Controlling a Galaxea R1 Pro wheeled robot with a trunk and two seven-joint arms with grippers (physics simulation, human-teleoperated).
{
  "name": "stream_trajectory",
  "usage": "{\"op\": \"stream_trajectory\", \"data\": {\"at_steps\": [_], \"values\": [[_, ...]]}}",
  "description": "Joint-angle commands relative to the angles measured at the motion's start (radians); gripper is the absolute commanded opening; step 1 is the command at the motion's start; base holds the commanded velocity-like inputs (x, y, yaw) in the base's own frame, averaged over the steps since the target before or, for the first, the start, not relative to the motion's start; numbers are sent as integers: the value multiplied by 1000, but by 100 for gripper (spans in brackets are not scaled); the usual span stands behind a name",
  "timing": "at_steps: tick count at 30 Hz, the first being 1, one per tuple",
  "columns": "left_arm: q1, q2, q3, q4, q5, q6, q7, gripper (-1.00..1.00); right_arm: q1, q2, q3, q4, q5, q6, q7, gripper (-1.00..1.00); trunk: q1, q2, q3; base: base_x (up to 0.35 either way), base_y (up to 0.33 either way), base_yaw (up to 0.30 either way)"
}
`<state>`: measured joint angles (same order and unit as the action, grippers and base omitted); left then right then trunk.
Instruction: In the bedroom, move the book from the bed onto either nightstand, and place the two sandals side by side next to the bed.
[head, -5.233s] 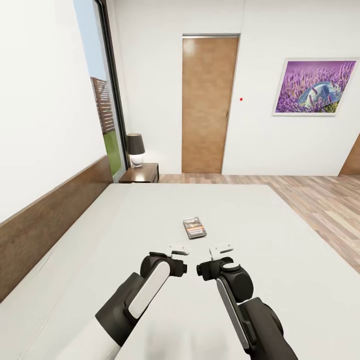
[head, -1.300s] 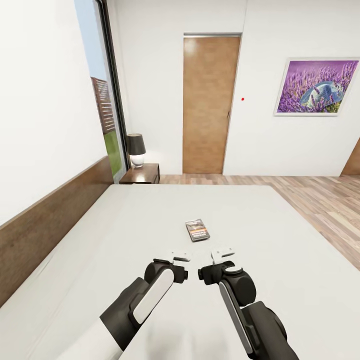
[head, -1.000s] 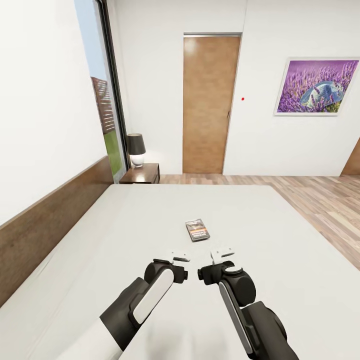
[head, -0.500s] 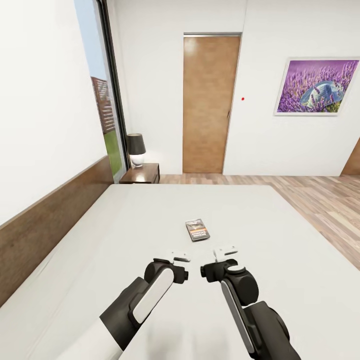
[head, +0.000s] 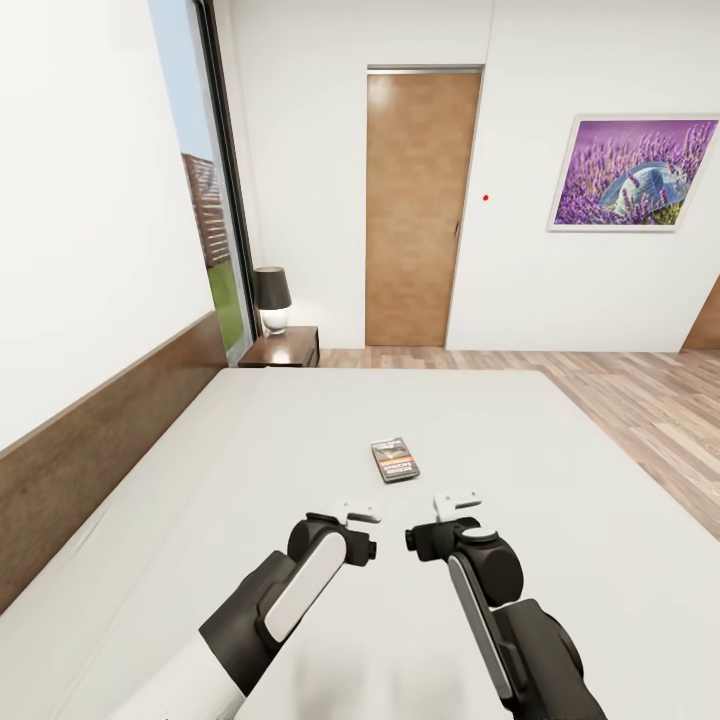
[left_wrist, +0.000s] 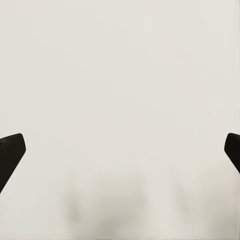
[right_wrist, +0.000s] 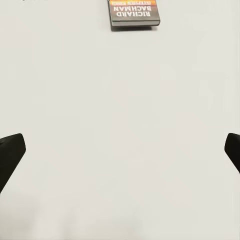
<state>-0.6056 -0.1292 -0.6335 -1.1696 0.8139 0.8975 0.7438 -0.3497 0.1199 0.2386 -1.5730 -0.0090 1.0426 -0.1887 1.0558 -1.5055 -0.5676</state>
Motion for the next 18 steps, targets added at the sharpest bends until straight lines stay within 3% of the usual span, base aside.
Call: {"op": "stream_trajectory", "data": {"at_steps": [1, 11, 18], "values": [[-3, 1, 0, -1, 10, 12, 4, 100, -3, 0, 0, 0, -2, 5, -4, 100, 0, -1, -1, 0, 0, 0], [-54, 3, 17, -7, 8, 95, -45, 100, -52, -2, -6, 8, -2, 5, -2, 100, 0, -1, -1, 0, 0, 0], [-99, 3, 80, -1, 9, 118, -67, 100, -102, -3, -8, 21, -1, 5, -2, 100, 0, -1, -1, 0, 0, 0]]}}
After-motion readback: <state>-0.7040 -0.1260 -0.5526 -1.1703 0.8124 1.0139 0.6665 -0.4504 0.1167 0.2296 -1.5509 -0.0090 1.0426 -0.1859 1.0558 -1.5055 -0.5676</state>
